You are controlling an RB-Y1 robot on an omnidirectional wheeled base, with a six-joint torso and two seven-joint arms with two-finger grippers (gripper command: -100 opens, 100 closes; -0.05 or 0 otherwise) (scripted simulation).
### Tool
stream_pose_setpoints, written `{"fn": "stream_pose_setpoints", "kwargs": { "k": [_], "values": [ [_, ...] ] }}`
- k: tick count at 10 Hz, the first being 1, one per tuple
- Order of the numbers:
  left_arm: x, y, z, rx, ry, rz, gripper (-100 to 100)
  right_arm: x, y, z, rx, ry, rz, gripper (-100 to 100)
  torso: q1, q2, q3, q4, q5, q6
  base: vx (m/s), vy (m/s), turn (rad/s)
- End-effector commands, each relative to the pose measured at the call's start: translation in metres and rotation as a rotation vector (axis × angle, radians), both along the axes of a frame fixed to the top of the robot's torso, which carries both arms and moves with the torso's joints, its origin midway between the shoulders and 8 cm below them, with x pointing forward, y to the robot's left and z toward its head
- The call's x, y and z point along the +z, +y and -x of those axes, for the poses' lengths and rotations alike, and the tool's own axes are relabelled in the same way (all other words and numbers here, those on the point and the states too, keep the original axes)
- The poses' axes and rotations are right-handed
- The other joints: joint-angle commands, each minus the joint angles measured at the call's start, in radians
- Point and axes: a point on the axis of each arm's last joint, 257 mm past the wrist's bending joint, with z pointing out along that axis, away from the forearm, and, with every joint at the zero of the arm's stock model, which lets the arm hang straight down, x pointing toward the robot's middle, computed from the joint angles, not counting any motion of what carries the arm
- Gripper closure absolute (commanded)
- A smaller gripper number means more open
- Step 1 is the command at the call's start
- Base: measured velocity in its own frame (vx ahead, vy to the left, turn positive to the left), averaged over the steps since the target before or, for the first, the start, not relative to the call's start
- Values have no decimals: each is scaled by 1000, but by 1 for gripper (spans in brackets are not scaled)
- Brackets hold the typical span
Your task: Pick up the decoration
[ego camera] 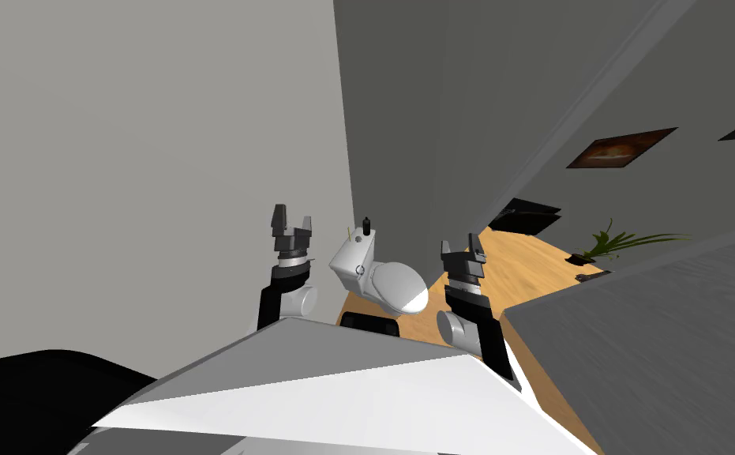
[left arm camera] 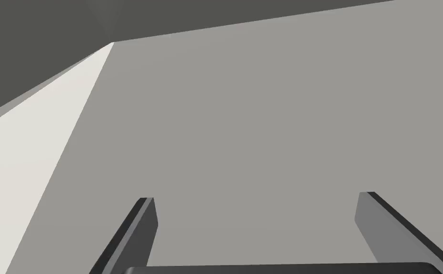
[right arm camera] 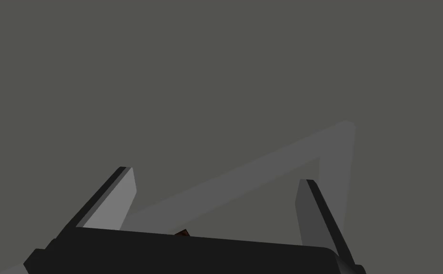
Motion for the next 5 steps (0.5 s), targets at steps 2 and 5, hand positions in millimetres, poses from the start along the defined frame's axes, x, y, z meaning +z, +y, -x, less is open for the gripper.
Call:
{"fn": "stream_pose_setpoints", "kwargs": {
  "k": [2,5],
  "values": [
    [-10,-7,-8,-26,45,-56,-100,0,0,0,0,0,0,0,-1,1,1,0,0,0,-31,-30,2],
    [-33,-12,-25,-49,132,-115,-100,0,0,0,0,0,0,0,-4,4,2,1,-1,0,-65,-68,2]
  ]
}}
